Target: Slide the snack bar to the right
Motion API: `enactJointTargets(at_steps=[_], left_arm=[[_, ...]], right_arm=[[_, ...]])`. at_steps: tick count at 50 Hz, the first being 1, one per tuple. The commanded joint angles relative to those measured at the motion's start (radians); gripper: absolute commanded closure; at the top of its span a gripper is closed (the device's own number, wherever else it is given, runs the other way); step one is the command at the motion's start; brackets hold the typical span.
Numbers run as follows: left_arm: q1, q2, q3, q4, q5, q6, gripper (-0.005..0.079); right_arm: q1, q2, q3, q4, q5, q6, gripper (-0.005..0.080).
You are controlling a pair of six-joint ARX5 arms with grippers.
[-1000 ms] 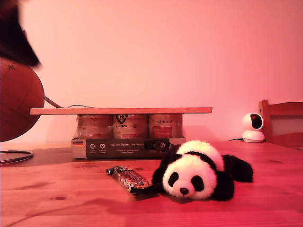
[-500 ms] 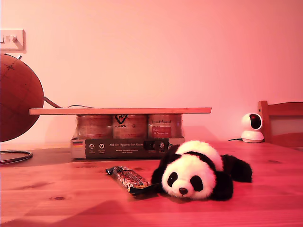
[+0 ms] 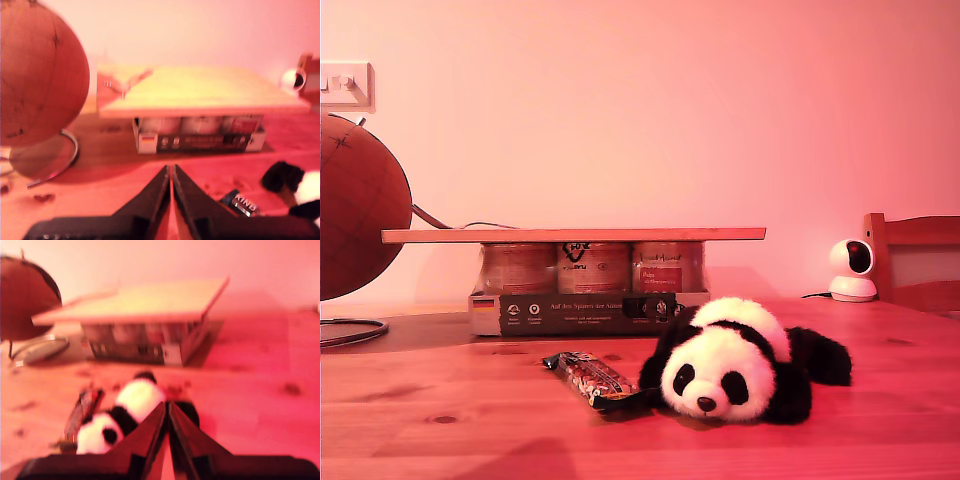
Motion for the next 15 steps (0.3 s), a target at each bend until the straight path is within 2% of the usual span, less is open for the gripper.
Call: enactJointTargets(at_steps=[1, 15], left_arm=[[0.002, 0.003, -0.016, 0.008, -0.002, 0.0, 0.0761], [0.002, 0.003, -0.016, -0.062, -0.002, 0.001, 0.0761]], right_arm=[[-0.003, 0.006, 0.011, -0.025, -0.003, -0.001, 0.0764], [-0.003, 0.006, 0.011, -0.164, -0.002, 0.0, 0.0764]])
